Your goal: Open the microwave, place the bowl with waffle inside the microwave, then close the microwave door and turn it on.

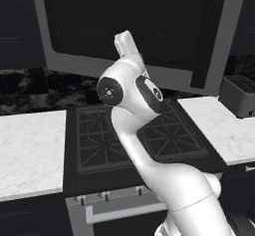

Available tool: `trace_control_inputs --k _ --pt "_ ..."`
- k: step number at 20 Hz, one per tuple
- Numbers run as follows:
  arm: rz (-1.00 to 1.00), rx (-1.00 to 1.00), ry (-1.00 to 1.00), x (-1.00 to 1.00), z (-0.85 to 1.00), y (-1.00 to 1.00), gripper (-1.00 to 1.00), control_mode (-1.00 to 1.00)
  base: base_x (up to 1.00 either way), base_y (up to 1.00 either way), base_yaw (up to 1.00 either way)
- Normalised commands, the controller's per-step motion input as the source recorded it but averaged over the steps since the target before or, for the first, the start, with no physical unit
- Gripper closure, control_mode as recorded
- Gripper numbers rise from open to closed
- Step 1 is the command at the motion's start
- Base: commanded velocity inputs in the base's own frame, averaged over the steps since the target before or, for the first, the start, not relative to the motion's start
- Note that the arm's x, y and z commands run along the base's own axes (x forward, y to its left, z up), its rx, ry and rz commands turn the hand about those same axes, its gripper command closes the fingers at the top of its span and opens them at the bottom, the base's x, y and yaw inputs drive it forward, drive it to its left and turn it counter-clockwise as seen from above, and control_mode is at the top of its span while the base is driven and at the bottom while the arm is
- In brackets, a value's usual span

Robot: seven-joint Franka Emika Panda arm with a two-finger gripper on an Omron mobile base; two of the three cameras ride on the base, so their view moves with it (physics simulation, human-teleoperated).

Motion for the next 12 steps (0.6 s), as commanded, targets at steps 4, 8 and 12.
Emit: trace_control_inputs --k 4,8,12 --pt "0.65 0.04 0.08 1.00 0.00 -0.10 1.00 -1.00 0.00 0.00 0.00" --pt "0.59 0.06 0.00 1.00 0.00 0.00 1.00 -1.00 0.00 0.00 0.00" --pt "0.37 0.08 0.01 1.00 0.01 0.00 1.00 -1.00 0.00 0.00 0.00"
